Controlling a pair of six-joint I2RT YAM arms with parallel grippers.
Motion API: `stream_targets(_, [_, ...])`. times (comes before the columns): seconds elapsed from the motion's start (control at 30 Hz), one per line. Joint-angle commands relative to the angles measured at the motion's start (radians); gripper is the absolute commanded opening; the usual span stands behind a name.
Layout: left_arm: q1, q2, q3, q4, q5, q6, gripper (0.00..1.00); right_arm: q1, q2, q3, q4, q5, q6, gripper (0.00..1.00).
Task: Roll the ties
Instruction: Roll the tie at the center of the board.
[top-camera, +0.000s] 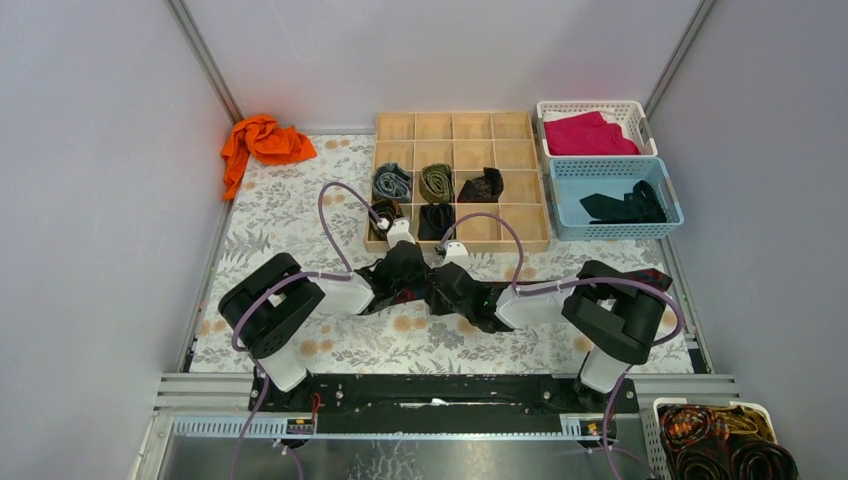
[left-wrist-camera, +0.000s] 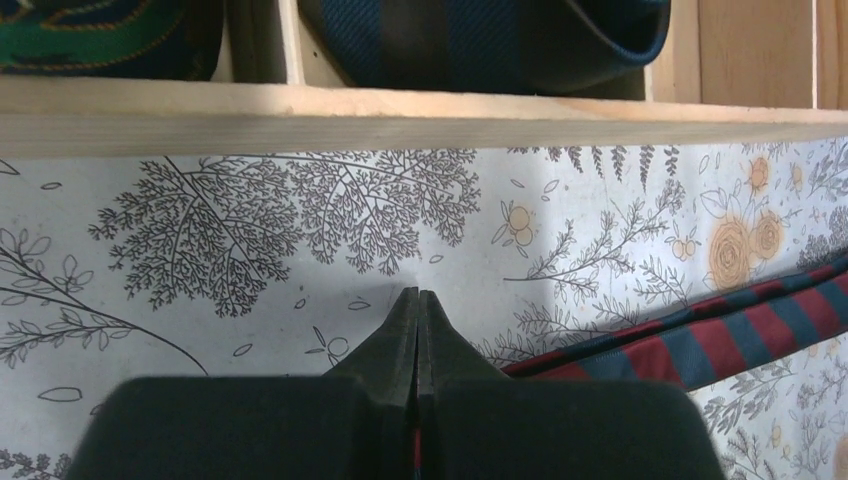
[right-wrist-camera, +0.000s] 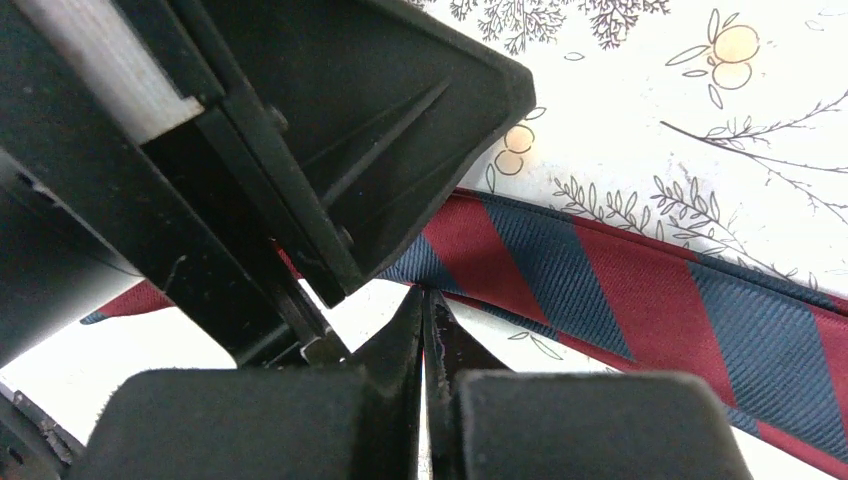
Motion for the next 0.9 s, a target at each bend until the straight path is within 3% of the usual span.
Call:
stream_targets(0.0, [0.0,0.136,-0.099,-0.365,0.028,0.041,0.0,0.006,0.037,0.057,-0.049,0.047,-0.05,0.0])
stream_targets(0.2, [0.001,0.114,-0.075,-0.391,0.007,0.039,0.0,0.006,-0.008,0.034,-0.061,0.024,-0.066,0.0])
stream_targets(0.37, [0.003,-0.029,0.084,-0.568,-0.112,0.047,0.0,0.046,-0.12,0.024,-0.161,0.067,-0.087,0.01])
stream_targets(0.47, [0.005,-0.121,0.227,-0.696,-0.222,0.062,0.0,0.088,-0.178,0.039,-0.253,0.124,-0.089,0.1])
stream_targets(0.57, [0.007,-0.231,0.347,-0.789,-0.347,0.063,0.0,0.122,-0.21,0.076,-0.343,0.167,-0.089,0.3])
stream_targets(0.63, [0.01,-0.333,0.39,-0.832,-0.423,0.051,0.0,0.138,-0.211,0.111,-0.387,0.176,-0.099,0.33])
stream_targets(0.87, [0.011,-0.767,0.34,-0.931,-0.581,0.037,0.0,0.204,-0.075,0.355,-0.531,0.209,-0.148,0.52])
